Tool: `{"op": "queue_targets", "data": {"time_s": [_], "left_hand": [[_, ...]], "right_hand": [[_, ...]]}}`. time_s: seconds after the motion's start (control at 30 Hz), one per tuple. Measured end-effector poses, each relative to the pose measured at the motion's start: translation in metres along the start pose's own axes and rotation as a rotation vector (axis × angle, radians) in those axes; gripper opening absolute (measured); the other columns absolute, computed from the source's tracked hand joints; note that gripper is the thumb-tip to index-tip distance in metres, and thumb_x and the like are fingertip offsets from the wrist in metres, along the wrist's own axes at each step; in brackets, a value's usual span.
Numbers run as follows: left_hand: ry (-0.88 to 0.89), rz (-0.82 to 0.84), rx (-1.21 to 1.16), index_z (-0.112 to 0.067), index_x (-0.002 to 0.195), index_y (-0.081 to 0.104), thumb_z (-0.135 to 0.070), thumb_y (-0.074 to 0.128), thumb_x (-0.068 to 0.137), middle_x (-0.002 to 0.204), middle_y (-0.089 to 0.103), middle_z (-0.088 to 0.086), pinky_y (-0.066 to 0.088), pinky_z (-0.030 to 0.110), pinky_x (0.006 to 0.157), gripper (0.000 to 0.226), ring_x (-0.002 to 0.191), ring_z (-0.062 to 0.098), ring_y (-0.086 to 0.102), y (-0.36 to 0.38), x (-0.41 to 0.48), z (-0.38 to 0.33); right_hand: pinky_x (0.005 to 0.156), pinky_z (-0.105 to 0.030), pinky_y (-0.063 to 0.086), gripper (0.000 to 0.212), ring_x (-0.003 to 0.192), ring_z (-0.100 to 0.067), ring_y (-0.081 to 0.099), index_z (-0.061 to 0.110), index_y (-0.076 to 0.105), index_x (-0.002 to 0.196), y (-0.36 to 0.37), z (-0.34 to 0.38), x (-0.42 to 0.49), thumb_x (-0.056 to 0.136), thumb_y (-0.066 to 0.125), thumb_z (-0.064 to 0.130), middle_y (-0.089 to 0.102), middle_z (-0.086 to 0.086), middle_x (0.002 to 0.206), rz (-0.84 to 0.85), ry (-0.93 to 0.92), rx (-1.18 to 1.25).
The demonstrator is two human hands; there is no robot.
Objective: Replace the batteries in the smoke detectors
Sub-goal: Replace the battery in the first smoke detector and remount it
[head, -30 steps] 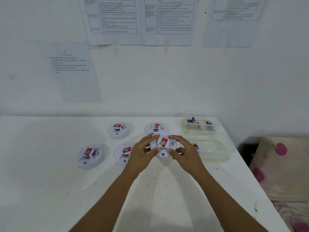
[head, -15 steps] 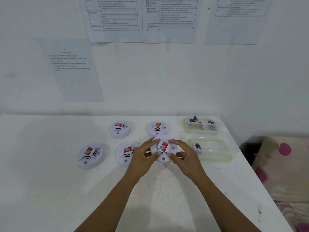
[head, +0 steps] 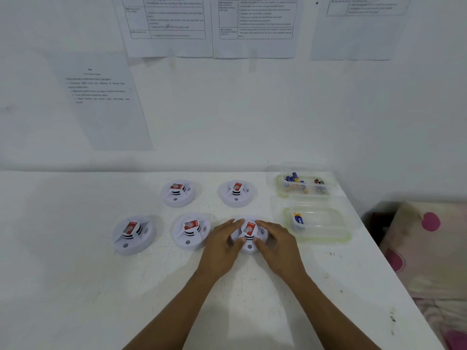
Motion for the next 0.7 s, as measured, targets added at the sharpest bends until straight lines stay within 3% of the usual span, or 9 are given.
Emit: {"op": "queue_targets", "data": {"time_s": [0.13,0.27,0.33,0.37,0.43,0.5,0.6,0.7], "left_hand": [[-0.019,-0.005,0.132,-0.026,0.135,0.055,-0.028,0.059,0.095,0.140,0.056,0.002,0.037,0.039,0.112,0.040,0.131,0.020,0.049,0.005,0.011,0.004],[-0.012,-0.027,0.190,-0.023,0.138,0.052,-0.031,0.056,0.096,0.145,0.050,0.004,0.027,0.024,0.111,0.042,0.135,0.021,0.045,0.009,0.010,0.003],[-0.009,-0.027,0.218,-0.024,0.139,0.049,-0.037,0.051,0.096,0.148,0.046,0.003,0.019,0.013,0.110,0.045,0.137,0.021,0.043,0.010,0.006,0.002],[-0.005,-0.023,0.234,-0.027,0.140,0.045,-0.045,0.046,0.096,0.149,0.044,0.003,0.015,0.009,0.109,0.047,0.138,0.022,0.041,0.010,0.005,0.000],[0.060,-0.027,0.307,-0.029,0.141,0.041,-0.060,0.030,0.097,0.150,0.043,0.005,0.017,0.019,0.114,0.055,0.140,0.024,0.039,0.006,0.004,-0.005],[0.246,-0.127,0.503,-0.022,0.137,0.048,-0.053,0.029,0.100,0.143,0.052,0.011,0.028,0.040,0.114,0.052,0.134,0.029,0.046,-0.007,0.006,-0.012],[0.358,-0.200,0.876,-0.020,0.123,0.063,-0.049,0.040,0.094,0.133,0.061,0.009,0.024,0.055,0.114,0.047,0.129,0.033,0.050,-0.044,0.012,-0.004],[0.208,0.006,0.949,-0.028,0.127,0.062,-0.065,0.044,0.085,0.139,0.056,0.007,0.028,0.057,0.108,0.059,0.128,0.034,0.050,-0.079,0.016,0.029]], "right_hand": [[0.098,-0.040,0.050,0.042,0.112,-0.014,0.060,0.018,0.062,0.128,0.009,-0.001,0.008,0.089,0.056,0.032,0.065,0.004,0.124,-0.037,-0.002,-0.021],[0.103,-0.041,0.047,0.049,0.121,-0.016,0.055,0.019,0.058,0.133,0.017,-0.004,0.006,0.094,0.046,0.047,0.061,0.002,0.132,-0.069,0.021,-0.072],[0.108,-0.033,0.043,0.048,0.126,-0.018,0.052,0.019,0.056,0.134,0.017,-0.004,0.004,0.096,0.047,0.046,0.058,0.001,0.136,-0.061,0.035,-0.106],[0.109,-0.023,0.038,0.045,0.129,-0.018,0.050,0.019,0.055,0.135,0.017,-0.004,0.004,0.097,0.050,0.041,0.055,0.000,0.140,-0.058,0.037,-0.126],[0.105,-0.004,0.021,0.043,0.135,-0.016,0.043,0.019,0.053,0.137,0.016,-0.002,0.001,0.098,0.053,0.035,0.049,0.001,0.145,-0.062,0.021,-0.151],[0.103,0.000,0.016,0.042,0.136,-0.014,0.041,0.020,0.053,0.136,0.013,0.003,-0.002,0.097,0.051,0.034,0.048,0.001,0.146,-0.088,-0.032,-0.157],[0.107,-0.016,0.031,0.037,0.130,-0.014,0.044,0.020,0.059,0.127,0.009,0.016,-0.007,0.090,0.055,0.020,0.053,0.002,0.137,-0.152,-0.208,-0.195],[0.102,-0.030,0.039,0.034,0.121,-0.015,0.048,0.018,0.063,0.119,0.008,0.029,-0.013,0.088,0.056,0.008,0.058,0.005,0.128,-0.195,-0.348,-0.242]]}}
Point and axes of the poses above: each hand's wrist, its own x-axis towards the middle knuckle, its own y-axis out of the palm, z = x × y, the point moved 2 cm from there along x, towards the middle knuckle
